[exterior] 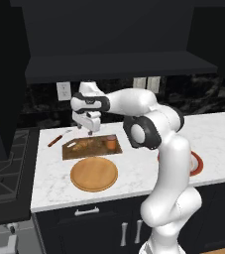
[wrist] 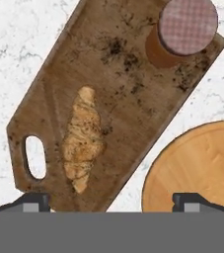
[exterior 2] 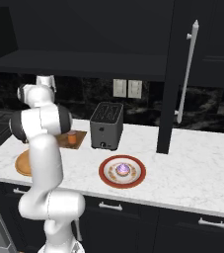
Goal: From the different types of pastries on the counter, select a croissant and place it on the cutting board. Then retrieve a jar of jam from the cabinet and place it alongside the croissant on the cutting board.
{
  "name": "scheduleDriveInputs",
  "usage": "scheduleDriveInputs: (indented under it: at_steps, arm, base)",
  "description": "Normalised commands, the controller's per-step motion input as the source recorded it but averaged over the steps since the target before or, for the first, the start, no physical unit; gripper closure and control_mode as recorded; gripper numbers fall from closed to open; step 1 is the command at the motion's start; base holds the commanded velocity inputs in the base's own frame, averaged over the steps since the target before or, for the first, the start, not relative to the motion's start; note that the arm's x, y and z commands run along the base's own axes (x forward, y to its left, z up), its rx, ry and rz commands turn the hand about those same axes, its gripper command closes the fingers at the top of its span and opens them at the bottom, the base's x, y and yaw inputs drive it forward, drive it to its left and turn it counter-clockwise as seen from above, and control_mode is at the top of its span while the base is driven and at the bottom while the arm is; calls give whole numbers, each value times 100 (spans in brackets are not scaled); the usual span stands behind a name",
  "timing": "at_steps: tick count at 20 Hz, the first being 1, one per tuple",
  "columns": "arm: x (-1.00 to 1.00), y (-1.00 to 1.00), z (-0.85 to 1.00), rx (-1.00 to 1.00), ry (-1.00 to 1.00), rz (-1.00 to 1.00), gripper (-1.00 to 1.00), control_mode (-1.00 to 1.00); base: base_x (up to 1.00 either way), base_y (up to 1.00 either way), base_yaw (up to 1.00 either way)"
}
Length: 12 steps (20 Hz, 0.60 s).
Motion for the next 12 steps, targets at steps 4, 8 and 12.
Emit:
scheduleDriveInputs:
  at_steps: [4, 8, 12]
  arm:
    - [-100, 27, -10, 0, -3, -2, -100, -100]
    - [-100, 1, 1, 4, -5, -2, -100, -100]
    - [-32, 0, 58, 2, -1, 0, -100, -100]
  base:
    - [0, 0, 0]
    - [0, 0, 0]
    - [0, 0, 0]
